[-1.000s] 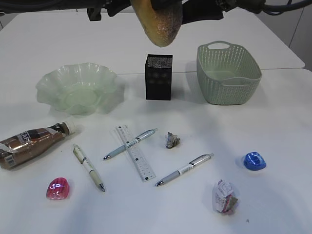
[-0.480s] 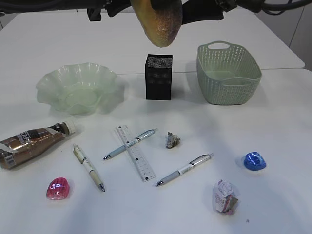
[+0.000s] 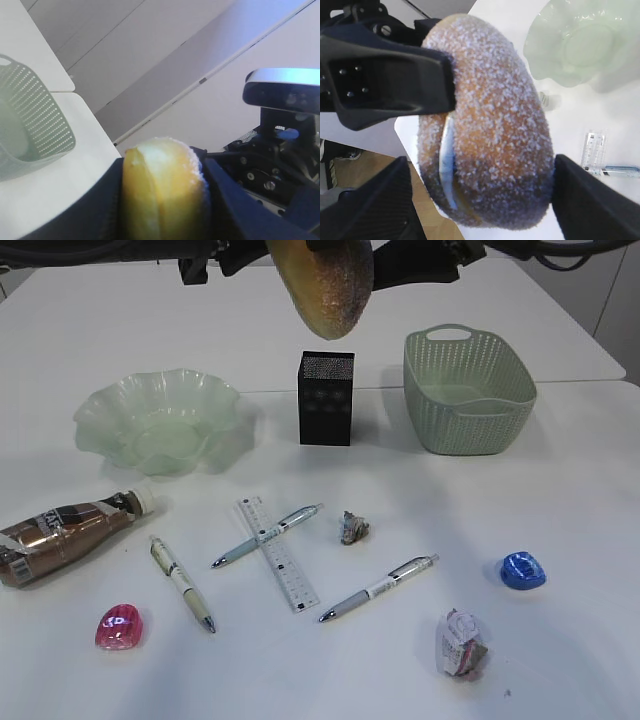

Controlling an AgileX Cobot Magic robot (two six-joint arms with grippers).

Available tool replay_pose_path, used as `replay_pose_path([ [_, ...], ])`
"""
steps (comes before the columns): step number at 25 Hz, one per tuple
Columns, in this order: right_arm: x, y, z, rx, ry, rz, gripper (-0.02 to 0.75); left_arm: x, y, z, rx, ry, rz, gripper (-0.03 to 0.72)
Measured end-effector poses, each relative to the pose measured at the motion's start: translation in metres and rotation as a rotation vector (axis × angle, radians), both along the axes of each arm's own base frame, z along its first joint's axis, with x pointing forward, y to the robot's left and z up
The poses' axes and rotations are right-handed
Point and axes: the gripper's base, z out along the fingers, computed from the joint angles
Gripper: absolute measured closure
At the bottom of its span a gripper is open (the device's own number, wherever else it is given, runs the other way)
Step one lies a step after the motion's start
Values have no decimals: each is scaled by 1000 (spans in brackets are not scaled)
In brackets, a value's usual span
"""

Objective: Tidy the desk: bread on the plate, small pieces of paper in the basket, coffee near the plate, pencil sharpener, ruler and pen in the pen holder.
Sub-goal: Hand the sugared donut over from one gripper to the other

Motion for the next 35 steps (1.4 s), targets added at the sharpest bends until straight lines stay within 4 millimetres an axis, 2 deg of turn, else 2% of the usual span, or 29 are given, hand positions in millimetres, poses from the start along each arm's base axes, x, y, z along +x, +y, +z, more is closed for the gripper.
replay_pose_path([
  [25,0,-2,-3,-39,26,-24,84,5,10,-1,7,2,25,387],
  [30,0,-2,-3,-40,26,-24,141,5,10,-1,6,1,23,387],
  [35,2,-27,7,-58,-7,-88,174,4,10,0,3,0,14,387],
])
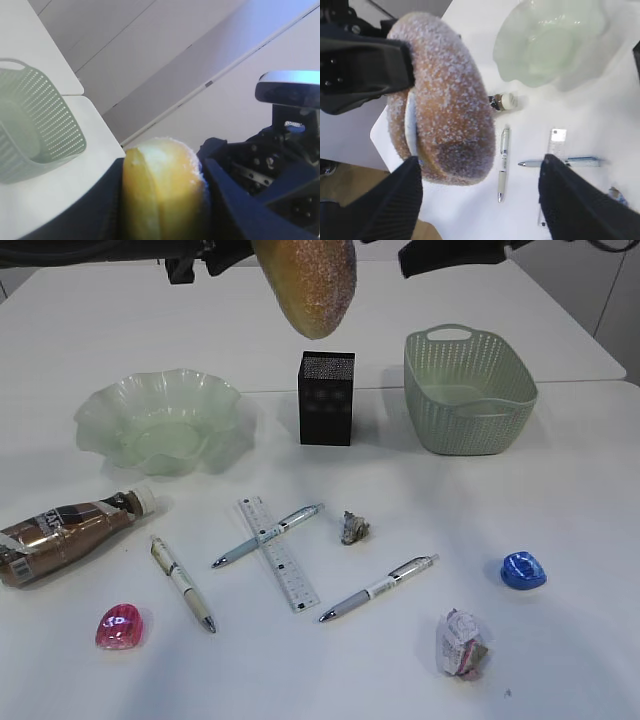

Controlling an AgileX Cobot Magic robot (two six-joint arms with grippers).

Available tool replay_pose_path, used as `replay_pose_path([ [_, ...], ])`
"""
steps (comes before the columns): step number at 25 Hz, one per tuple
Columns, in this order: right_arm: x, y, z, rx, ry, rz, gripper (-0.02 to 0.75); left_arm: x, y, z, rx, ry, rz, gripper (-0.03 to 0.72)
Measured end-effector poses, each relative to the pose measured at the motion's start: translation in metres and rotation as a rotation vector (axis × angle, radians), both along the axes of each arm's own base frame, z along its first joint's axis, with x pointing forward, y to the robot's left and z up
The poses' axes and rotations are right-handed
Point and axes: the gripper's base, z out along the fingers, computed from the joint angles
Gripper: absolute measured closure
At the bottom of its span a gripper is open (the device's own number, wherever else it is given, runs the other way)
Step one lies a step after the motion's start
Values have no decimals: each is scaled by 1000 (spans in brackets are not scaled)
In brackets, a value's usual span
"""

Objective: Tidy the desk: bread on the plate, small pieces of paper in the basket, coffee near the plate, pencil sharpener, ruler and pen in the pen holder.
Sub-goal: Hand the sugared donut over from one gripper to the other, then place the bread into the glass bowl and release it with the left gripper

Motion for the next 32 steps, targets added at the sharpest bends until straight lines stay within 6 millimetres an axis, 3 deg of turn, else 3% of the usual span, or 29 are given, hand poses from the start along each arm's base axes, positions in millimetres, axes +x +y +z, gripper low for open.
replay_pose_path([
  [1,0,0,0,0,0,0,174,0,0,0,-1,2,0,387],
  [5,-3,-31,16,2,-44,-83,176,0,1,0,-2,1,0,387],
  [11,-2,-52,10,-125,-58,-130,176,7,15,-2,27,-8,30,387],
  [20,-1,-58,5,-197,-58,-137,176,25,66,-12,182,-40,144,387],
  [24,-1,-58,5,-201,-59,-134,176,38,102,-22,357,-66,283,387],
  [32,-1,-58,5,-203,-58,-134,176,54,127,-39,612,-121,472,386],
])
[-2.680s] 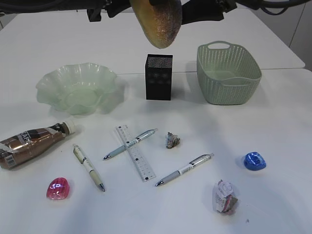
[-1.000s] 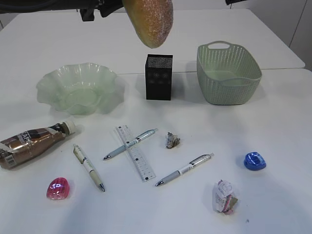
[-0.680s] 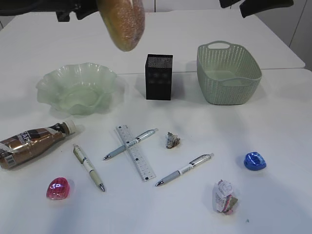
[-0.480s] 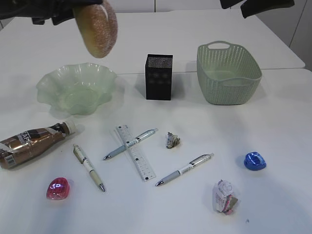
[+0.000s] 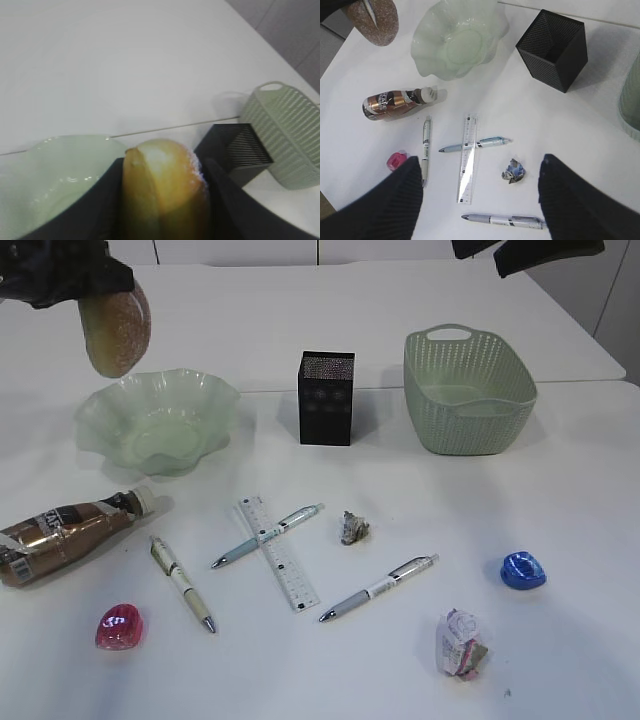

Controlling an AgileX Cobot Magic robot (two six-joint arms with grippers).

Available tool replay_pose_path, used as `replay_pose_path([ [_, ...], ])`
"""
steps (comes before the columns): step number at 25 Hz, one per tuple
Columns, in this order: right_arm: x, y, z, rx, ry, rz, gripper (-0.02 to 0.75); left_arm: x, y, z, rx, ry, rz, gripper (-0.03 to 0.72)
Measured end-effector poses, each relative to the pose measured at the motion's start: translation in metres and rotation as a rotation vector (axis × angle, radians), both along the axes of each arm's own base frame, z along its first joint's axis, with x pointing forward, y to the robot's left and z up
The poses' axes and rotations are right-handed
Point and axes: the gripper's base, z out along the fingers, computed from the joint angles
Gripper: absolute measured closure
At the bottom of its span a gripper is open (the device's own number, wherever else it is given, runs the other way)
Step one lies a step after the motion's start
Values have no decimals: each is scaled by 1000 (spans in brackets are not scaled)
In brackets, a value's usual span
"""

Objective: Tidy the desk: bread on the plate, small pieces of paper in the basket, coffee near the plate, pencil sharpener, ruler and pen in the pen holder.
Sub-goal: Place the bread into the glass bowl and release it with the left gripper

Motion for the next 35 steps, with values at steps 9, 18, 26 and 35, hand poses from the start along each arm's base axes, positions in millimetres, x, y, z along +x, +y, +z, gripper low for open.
replay_pose_path([
  [9,0,0,0,0,1,1,176,25,11,-53,62,76,133,386],
  [18,0,0,0,0,1,1,176,37,13,-89,83,143,161,386],
  [26,0,0,0,0,1,1,177,40,18,-89,102,123,224,385],
  [35,0,-1,0,0,2,-1,176,42,11,-91,125,107,234,384],
])
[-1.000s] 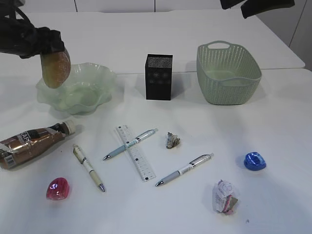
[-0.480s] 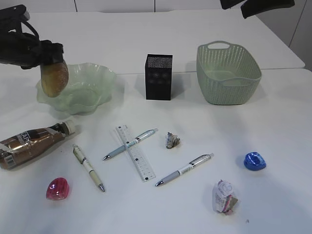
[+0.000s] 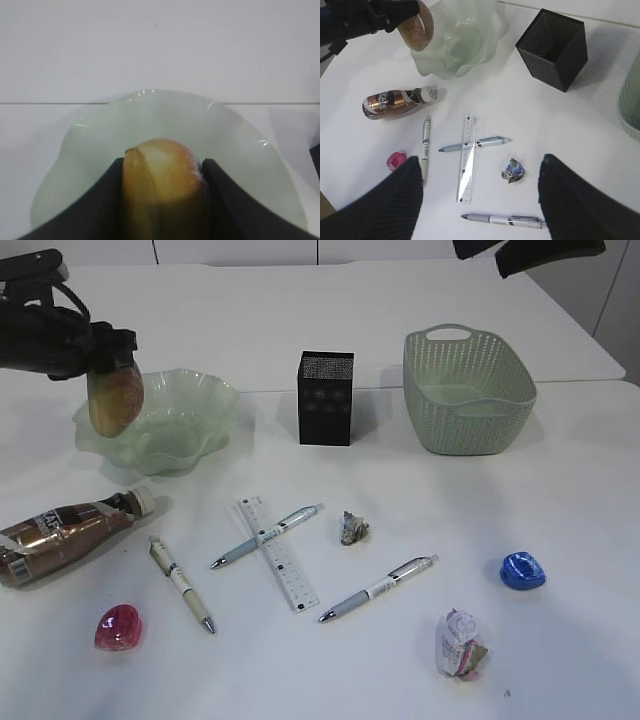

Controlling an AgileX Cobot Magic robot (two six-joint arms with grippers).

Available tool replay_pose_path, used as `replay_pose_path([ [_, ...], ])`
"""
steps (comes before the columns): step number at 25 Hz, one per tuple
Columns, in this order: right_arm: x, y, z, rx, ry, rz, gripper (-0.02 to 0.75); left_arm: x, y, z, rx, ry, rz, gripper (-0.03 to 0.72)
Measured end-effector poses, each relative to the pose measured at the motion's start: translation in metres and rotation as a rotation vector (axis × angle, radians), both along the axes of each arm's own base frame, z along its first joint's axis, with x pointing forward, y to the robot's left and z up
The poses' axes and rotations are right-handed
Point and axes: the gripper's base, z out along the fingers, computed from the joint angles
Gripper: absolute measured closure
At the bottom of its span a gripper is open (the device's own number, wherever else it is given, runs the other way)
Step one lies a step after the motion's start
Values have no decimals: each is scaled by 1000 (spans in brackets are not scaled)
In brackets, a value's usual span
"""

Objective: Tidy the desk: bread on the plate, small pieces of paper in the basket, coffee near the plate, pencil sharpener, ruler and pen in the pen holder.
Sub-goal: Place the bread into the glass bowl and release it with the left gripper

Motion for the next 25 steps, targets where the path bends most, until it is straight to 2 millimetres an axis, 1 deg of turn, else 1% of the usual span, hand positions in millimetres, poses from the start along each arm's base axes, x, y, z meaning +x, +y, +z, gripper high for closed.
replay_pose_path([
  [5,0,0,0,0,1,0,177,2,-6,-15,7,30,-8,379],
  [10,0,-1,0,0,3,0,176,2,-9,-16,16,25,-2,306],
  [15,0,-1,0,0,3,0,177,2,-9,-15,-3,27,13,263],
  [20,0,-1,0,0,3,0,179,2,-9,-15,-25,29,28,177],
  [25,0,-1,0,0,3,0,179,3,-10,-20,-55,43,48,157],
])
